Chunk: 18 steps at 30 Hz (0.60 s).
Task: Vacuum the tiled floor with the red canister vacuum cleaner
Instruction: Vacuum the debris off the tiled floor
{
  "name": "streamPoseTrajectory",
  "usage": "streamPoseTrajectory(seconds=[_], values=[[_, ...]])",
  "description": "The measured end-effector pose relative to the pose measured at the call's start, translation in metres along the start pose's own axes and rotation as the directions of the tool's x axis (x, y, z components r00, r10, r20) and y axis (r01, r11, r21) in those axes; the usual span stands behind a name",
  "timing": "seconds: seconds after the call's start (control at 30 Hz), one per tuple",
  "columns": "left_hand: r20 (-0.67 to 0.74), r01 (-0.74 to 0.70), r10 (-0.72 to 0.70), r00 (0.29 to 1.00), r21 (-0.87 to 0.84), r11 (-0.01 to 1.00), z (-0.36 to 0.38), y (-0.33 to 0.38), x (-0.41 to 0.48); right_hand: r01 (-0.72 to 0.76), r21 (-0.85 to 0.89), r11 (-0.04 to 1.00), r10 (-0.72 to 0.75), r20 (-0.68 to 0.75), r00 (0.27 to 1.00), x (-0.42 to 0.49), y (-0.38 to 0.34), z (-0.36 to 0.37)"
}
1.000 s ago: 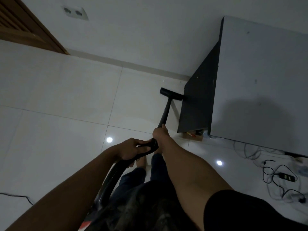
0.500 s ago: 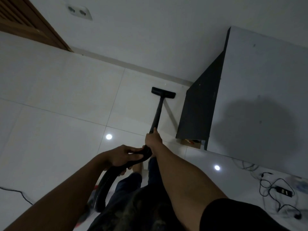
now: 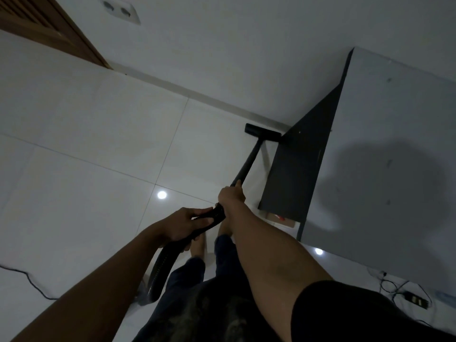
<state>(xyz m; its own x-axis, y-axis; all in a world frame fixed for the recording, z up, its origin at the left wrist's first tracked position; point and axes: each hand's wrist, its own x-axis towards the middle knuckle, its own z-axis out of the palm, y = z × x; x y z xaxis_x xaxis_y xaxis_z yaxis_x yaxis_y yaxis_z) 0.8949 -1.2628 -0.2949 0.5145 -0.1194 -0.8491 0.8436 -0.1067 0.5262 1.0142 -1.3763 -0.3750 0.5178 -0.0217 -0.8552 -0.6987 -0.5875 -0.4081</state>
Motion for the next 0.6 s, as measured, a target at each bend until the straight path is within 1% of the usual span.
streamPoseTrajectory(seconds=[0.03,0.07,0.13,0.17,0.2,0.23,0.27,0.3,0.37,0.43,0.47,0.5,0.6], values=[[0.003,-0.001,0.001,1.0,0.013,1.0,0.0,0.002,0.003,-0.015,-0.005,1.0,0.015,-0.005,1.0,0.0,-0.002,-0.003],[0.004,-0.003,0.003,1.0,0.03,1.0,0.001,0.004,0.005,-0.017,-0.055,0.998,0.016,-0.019,1.0,0.004,-0.004,-0.005],[-0.003,-0.006,0.006,1.0,0.049,0.999,0.003,0.007,0.01,-0.057,-0.067,0.996,0.055,-0.035,0.998,0.011,-0.01,-0.008],[-0.012,-0.006,0.007,1.0,0.052,0.999,0.003,0.008,0.013,-0.056,-0.11,0.992,0.053,-0.027,0.998,0.016,-0.012,-0.009],[-0.022,-0.007,0.009,1.0,0.053,0.999,0.003,0.009,0.015,-0.055,-0.091,0.994,0.053,-0.026,0.998,0.016,-0.016,-0.009],[-0.028,-0.008,0.009,1.0,0.048,0.999,0.002,0.01,0.016,-0.05,-0.102,0.993,0.052,0.011,0.999,0.015,-0.018,-0.008],[-0.03,-0.007,0.008,1.0,0.038,0.999,0.001,0.009,0.016,-0.083,-0.125,0.989,0.085,0.011,0.996,0.014,-0.021,-0.007],[-0.031,-0.005,0.006,1.0,0.028,1.0,-0.001,0.009,0.016,-0.101,-0.119,0.988,0.101,-0.005,0.995,0.016,-0.023,-0.006],[-0.035,0.004,-0.003,0.999,0.014,1.0,-0.006,0.009,0.015,-0.134,-0.089,0.987,0.136,0.021,0.99,0.011,-0.031,-0.002],[-0.051,0.001,-0.001,0.999,0.005,1.0,-0.014,0.009,0.013,-0.098,-0.101,0.99,0.104,0.052,0.993,0.011,-0.039,0.004],[-0.06,-0.003,0.002,0.998,-0.001,1.0,-0.018,0.009,0.012,-0.082,-0.134,0.988,0.093,0.079,0.993,0.007,-0.045,0.007],[-0.07,-0.003,0.003,0.998,-0.011,1.0,-0.021,0.01,0.011,-0.066,-0.173,0.983,0.082,0.088,0.993,0.007,-0.049,0.01],[-0.107,-0.015,0.01,0.994,-0.042,0.999,-0.029,0.008,0.007,-0.029,-0.212,0.977,0.05,0.092,0.995,0.006,-0.06,0.017]])
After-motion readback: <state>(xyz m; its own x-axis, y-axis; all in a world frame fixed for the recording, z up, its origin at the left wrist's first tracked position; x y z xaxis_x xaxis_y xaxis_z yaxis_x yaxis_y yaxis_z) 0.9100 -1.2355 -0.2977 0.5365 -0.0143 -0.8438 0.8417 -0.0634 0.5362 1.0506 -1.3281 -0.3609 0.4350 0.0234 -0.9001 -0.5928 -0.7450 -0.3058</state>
